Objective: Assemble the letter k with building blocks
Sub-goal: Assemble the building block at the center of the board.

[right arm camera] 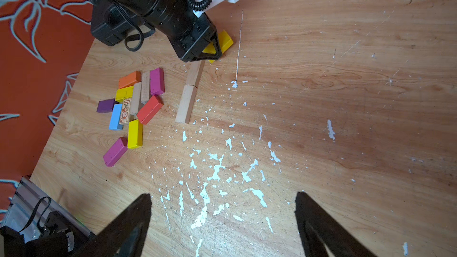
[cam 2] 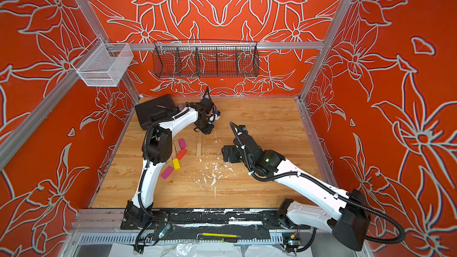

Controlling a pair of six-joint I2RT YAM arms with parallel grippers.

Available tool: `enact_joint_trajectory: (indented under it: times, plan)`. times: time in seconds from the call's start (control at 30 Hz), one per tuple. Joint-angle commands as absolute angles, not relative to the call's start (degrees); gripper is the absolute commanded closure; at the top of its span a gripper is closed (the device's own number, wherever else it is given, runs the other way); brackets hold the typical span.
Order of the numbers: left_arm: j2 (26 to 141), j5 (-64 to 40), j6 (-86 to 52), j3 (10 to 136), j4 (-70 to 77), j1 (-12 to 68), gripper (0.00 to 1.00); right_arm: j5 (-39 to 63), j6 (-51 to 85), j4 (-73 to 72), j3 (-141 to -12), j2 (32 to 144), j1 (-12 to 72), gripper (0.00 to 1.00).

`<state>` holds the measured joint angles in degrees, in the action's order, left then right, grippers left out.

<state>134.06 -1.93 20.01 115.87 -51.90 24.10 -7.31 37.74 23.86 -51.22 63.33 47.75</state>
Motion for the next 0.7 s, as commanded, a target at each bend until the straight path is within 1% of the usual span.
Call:
enact_joint_trajectory:
  times: [0.0,0.2,0.33,0.67]
  plan:
    - [135.61,-1.59,21.59,117.24,-53.58,24.87,0.7,-8.88,37.93,24.7,-51.5,63.93,48.1,0.08]
    - [136.65,0.29,21.62,117.92,-54.2,25.25,0.67,-8.64,38.19,24.9,-51.5,64.03,48.09,0.08]
    - [137.07,1.39,21.5,118.21,-54.37,25.4,0.62,-8.63,38.43,24.8,-51.24,63.79,48.09,0.07]
    - [136.98,3.54,21.26,118.44,-54.49,25.8,0.64,-8.16,38.86,24.53,-51.11,64.14,48.08,0.08]
